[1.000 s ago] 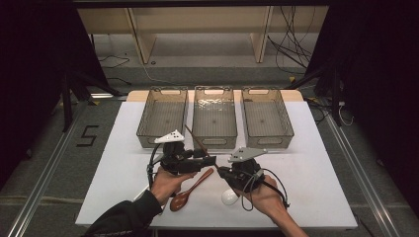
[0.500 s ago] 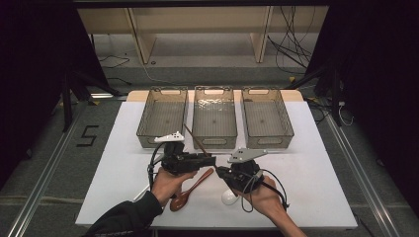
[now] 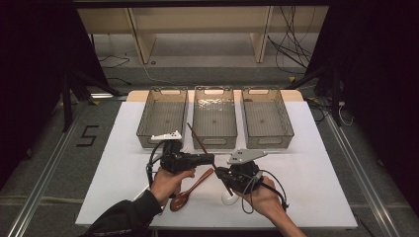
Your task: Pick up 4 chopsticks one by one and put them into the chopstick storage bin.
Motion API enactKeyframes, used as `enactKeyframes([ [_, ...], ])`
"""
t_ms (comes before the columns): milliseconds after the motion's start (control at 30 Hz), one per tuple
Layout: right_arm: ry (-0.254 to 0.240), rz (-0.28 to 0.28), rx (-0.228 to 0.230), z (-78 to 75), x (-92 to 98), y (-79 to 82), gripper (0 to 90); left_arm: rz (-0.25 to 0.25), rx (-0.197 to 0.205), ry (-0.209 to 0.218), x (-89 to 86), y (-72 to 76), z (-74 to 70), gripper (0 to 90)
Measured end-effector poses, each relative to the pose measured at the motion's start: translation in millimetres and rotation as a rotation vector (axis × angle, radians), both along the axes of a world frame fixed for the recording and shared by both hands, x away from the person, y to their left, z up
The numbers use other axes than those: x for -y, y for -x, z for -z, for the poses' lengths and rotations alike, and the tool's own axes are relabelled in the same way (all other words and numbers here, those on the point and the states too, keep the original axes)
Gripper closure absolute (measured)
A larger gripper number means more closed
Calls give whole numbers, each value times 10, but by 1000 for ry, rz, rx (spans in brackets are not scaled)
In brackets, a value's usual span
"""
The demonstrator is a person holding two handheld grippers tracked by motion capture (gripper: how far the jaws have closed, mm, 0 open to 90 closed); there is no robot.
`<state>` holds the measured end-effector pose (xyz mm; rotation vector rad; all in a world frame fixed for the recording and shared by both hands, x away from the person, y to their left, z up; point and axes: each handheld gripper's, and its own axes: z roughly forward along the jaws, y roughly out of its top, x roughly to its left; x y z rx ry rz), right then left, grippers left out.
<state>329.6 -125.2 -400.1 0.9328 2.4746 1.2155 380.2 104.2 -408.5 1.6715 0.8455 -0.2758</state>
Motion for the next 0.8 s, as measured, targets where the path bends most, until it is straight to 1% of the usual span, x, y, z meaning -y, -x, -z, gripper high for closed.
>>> enactKeyframes([
  [33,-2,-2,0,2,4,-2,831,3,8,-6,2,6,-11,842],
  [100,-9,-1,-5,-2,15,-3,816,4,16,-1,-8,4,-28,844],
  [133,-9,-1,-9,-3,21,-8,759,7,25,-8,-26,-4,-42,845],
  [167,-6,-12,-23,0,31,-18,717,3,32,-12,-47,-12,-60,845],
  [233,-17,-18,-33,3,67,-21,674,-14,54,-25,-108,-32,-106,846],
  [267,-13,-18,-43,0,87,-26,640,-23,67,-33,-143,-43,-132,846],
  [300,-4,-21,-61,-2,107,-34,585,-31,82,-42,-182,-57,-157,846],
  [333,13,-23,-79,3,124,-43,542,-43,92,-47,-216,-70,-180,846],
  [400,44,2,-82,25,165,-43,509,-52,101,-60,-292,-106,-219,846],
  [467,57,17,-109,44,209,-58,468,-69,107,-74,-366,-136,-249,846],
  [533,76,47,-118,55,249,-75,423,-86,106,-76,-441,-168,-280,845],
  [600,90,79,-150,67,292,-103,389,-102,116,-85,-515,-195,-315,846],
  [700,104,109,-182,93,358,-139,351,-120,113,-82,-623,-236,-367,845],
  [800,109,130,-193,106,401,-159,348,-146,112,-67,-726,-272,-427,845],
])
